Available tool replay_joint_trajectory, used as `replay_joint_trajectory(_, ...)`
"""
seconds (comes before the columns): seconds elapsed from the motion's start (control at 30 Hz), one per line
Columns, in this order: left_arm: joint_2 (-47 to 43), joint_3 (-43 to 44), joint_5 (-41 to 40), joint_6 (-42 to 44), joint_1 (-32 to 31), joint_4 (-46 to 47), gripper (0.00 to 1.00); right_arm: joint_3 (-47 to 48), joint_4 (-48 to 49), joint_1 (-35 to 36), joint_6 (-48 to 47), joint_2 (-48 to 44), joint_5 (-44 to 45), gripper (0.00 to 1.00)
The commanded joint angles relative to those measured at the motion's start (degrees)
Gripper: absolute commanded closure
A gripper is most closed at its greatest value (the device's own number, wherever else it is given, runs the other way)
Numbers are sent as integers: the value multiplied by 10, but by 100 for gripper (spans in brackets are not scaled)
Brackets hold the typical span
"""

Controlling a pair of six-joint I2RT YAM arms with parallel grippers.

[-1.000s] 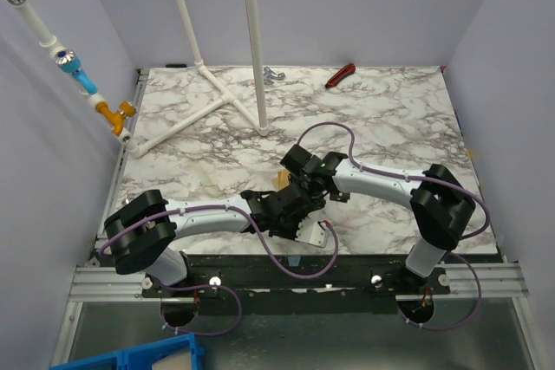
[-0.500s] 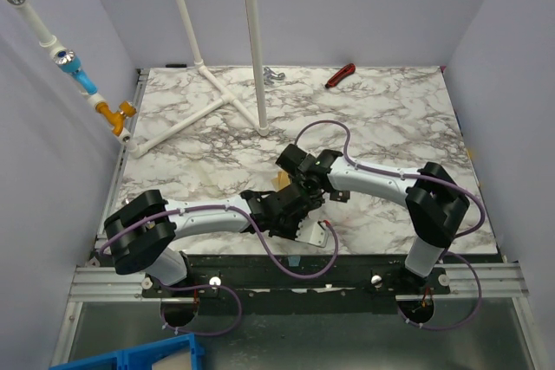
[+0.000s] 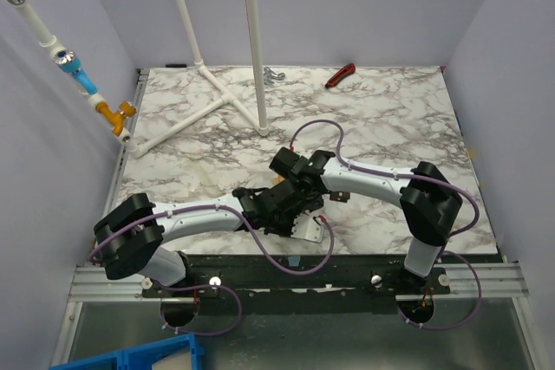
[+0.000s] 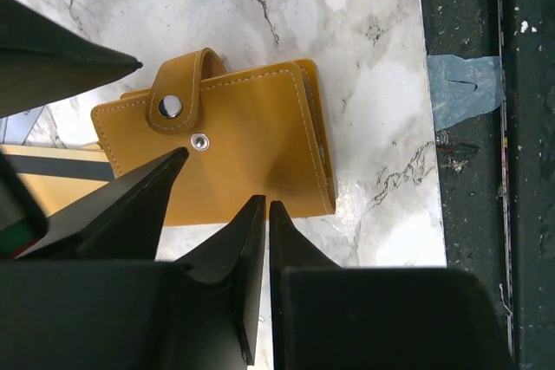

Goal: Put the credit cards into the card holder
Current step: Close the card holder at the center of the board.

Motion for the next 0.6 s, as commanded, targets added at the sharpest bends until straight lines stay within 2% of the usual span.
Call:
replay_joint_trajectory(0.0,-27,5,17,-4,7,-1,92,12,-15,22,21,20,34,56)
replay_joint_trajectory(0.2,-19,-10,26,4,7,3,92,-3,-12,22,34,17,42,64)
replay_joint_trajectory(0.57,18,-27,-44,45,1,38,91,-3,-25,21,48,15,60,75)
